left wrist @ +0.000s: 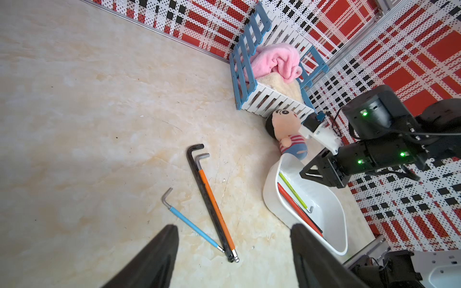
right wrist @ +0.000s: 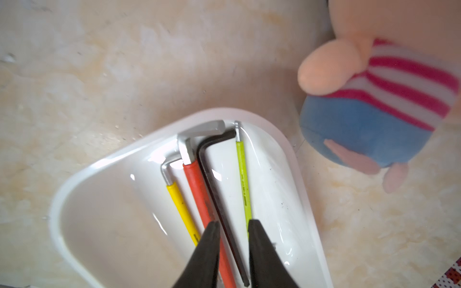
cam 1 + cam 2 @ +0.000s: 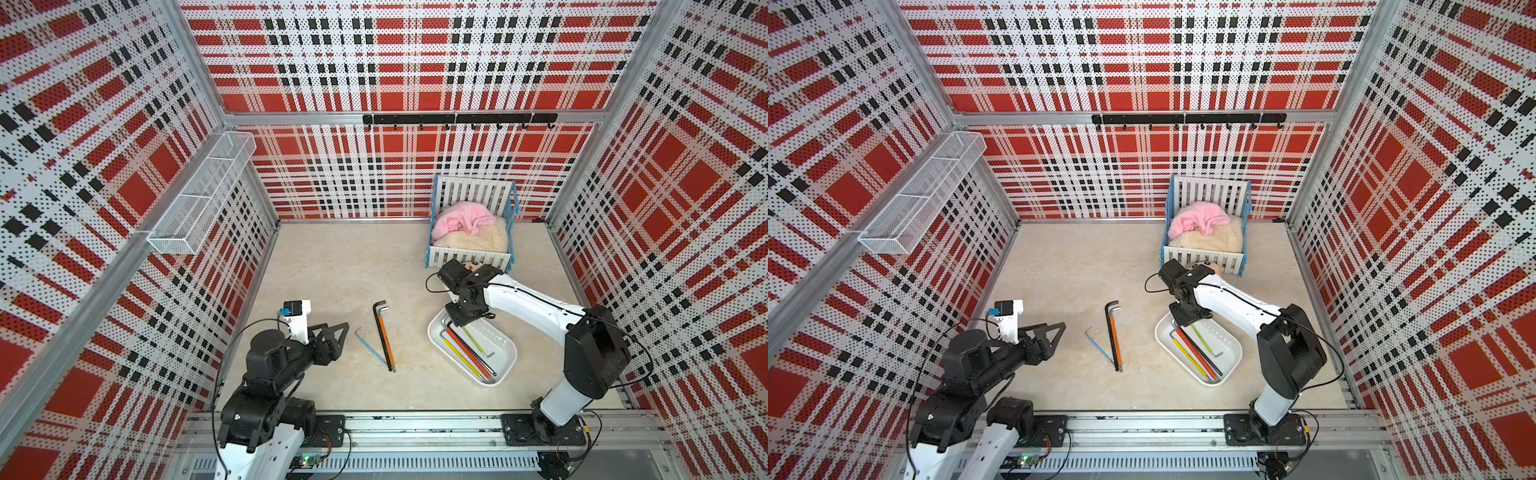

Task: Put the hex key on the desktop into the storage box
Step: Place the Allen key in the storage box.

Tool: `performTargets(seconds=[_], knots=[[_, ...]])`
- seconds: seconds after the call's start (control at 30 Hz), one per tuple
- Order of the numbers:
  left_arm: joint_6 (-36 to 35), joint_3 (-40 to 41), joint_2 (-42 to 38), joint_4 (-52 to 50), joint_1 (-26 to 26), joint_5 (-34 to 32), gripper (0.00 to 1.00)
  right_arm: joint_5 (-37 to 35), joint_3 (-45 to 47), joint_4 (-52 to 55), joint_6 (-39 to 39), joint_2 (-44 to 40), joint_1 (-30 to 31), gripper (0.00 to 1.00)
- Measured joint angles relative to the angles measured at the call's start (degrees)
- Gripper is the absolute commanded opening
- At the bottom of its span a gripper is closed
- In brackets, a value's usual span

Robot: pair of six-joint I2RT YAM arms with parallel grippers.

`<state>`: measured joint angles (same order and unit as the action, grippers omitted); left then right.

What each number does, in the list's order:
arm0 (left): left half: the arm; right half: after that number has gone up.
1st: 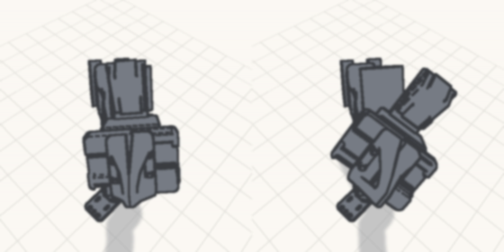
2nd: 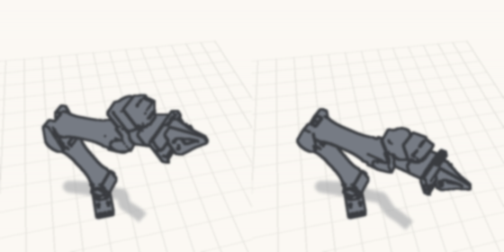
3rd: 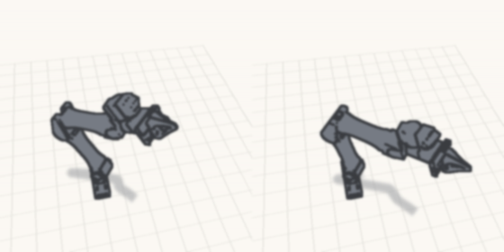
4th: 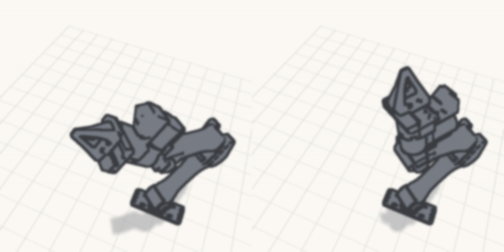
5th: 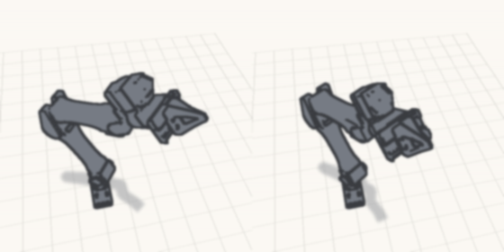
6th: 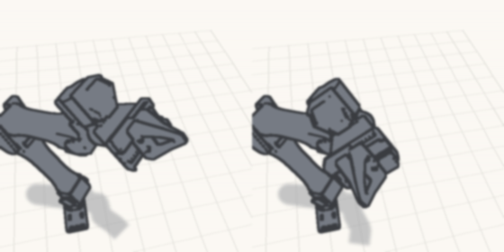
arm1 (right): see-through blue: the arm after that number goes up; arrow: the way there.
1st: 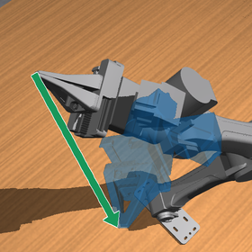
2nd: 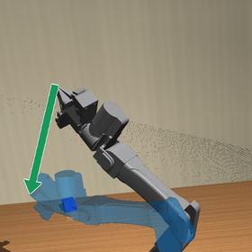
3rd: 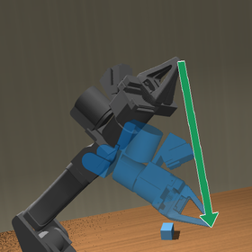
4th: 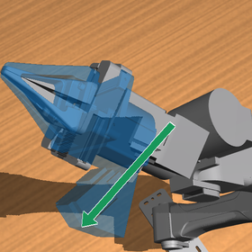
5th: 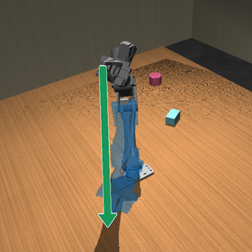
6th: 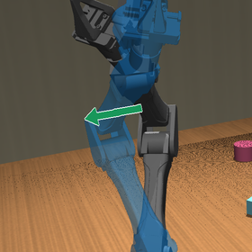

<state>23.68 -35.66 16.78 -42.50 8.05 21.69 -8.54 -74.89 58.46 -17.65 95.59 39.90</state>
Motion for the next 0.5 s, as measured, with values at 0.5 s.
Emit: performTargets(seconds=[0.5], knots=[[0.0, 0.04, -0.17, 0.02, -0.55, 0.13, 0.76, 7.37, -23.91, -6.14, -11.41, 19.76, 12.15, 0.23]])
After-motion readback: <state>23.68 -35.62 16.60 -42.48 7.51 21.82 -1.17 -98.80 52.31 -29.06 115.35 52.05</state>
